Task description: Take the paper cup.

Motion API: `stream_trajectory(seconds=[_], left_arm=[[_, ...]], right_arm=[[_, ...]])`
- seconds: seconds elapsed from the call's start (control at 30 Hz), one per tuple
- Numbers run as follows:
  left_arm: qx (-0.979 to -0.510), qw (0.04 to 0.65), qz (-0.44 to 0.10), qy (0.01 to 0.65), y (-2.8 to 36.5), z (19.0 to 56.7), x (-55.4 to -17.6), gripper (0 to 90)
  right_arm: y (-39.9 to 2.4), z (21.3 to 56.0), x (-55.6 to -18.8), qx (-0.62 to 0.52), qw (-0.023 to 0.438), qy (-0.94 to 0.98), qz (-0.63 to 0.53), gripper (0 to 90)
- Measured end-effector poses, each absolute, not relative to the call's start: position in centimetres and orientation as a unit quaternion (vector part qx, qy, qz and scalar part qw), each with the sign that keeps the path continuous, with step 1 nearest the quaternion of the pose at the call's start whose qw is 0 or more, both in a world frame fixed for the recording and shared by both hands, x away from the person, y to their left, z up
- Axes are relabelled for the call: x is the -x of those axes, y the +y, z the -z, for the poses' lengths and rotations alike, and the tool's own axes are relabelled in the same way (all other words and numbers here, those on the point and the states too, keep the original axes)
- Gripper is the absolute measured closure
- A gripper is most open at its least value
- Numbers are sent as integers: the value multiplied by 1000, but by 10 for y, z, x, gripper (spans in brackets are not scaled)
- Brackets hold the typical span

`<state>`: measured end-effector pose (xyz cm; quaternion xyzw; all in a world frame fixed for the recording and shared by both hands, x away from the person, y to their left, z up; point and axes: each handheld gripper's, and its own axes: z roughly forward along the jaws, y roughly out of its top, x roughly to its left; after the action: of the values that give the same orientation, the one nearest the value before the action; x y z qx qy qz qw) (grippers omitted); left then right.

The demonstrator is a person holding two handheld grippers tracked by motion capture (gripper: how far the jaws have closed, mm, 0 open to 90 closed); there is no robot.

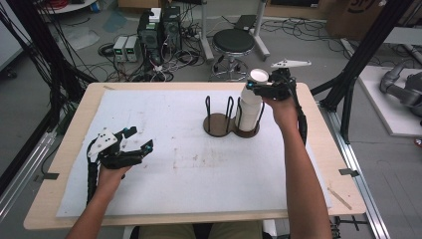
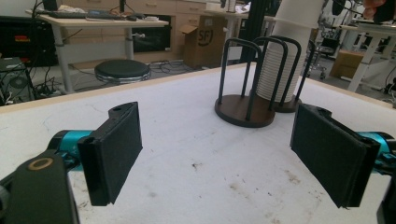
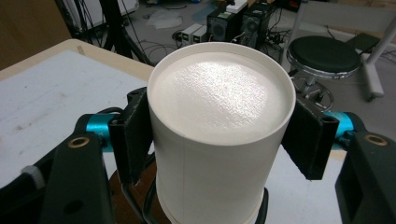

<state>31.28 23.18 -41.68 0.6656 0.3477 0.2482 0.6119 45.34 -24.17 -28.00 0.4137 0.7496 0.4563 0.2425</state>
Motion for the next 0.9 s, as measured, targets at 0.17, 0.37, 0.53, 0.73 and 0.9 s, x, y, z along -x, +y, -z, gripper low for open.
stream_trajectory(seconds=[0.17, 0.37, 0.53, 0.73, 0.9], left_arm=[[-664, 613, -249, 347, 232, 417, -313, 164], [-663, 615, -247, 348, 232, 417, -313, 165], [-663, 616, -246, 348, 232, 417, -313, 165], [-661, 618, -245, 348, 232, 416, -312, 165], [-662, 618, -246, 347, 232, 416, -312, 165]], right_arm=[[-238, 265, -449, -400, 259, 744, -468, 324], [-239, 257, -445, -396, 264, 740, -476, 326], [-241, 248, -440, -393, 268, 736, -481, 328], [-242, 233, -429, -383, 273, 736, -487, 332], [-245, 227, -418, -375, 272, 736, -494, 332]])
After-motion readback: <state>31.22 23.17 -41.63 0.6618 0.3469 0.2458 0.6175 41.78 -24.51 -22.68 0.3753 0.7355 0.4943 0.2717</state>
